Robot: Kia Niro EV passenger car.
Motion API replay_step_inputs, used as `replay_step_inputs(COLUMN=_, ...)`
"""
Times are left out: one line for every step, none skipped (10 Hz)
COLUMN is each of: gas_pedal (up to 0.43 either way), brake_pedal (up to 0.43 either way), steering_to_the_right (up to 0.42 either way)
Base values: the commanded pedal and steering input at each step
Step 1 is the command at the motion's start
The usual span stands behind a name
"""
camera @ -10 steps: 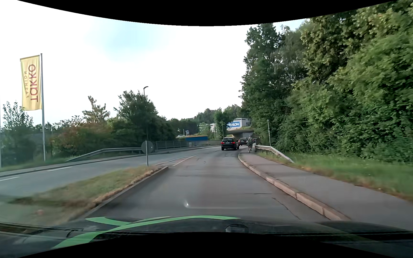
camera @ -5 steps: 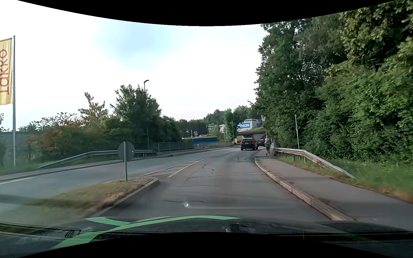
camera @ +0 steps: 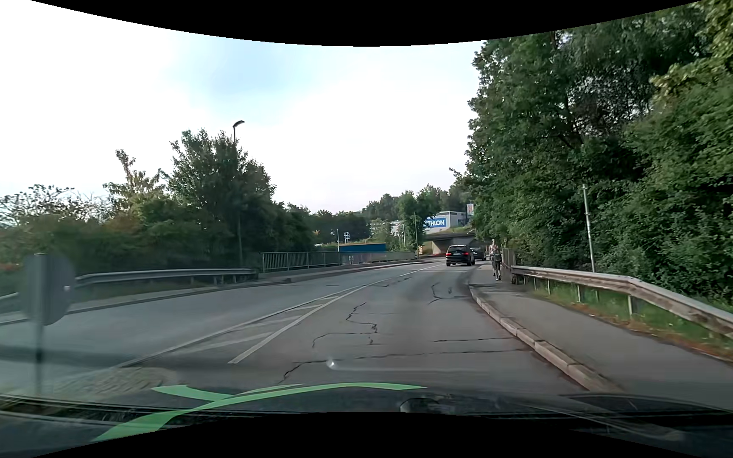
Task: Follow the waypoints while adhering to traffic rules and regulations
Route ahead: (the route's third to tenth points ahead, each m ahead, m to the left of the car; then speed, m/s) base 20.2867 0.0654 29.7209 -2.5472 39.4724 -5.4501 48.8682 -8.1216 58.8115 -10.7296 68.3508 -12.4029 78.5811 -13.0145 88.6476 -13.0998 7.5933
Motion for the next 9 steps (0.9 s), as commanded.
replay_step_inputs(gas_pedal=0.177, brake_pedal=0.000, steering_to_the_right=0.010)
replay_step_inputs(gas_pedal=0.189, brake_pedal=0.000, steering_to_the_right=0.011)
replay_step_inputs(gas_pedal=0.189, brake_pedal=0.000, steering_to_the_right=0.015)
replay_step_inputs(gas_pedal=0.197, brake_pedal=0.000, steering_to_the_right=0.020)
replay_step_inputs(gas_pedal=0.197, brake_pedal=0.000, steering_to_the_right=0.028)
replay_step_inputs(gas_pedal=0.197, brake_pedal=0.000, steering_to_the_right=0.035)
replay_step_inputs(gas_pedal=0.197, brake_pedal=0.000, steering_to_the_right=0.040)
replay_step_inputs(gas_pedal=0.197, brake_pedal=0.000, steering_to_the_right=0.043)
replay_step_inputs(gas_pedal=0.197, brake_pedal=0.000, steering_to_the_right=0.045)
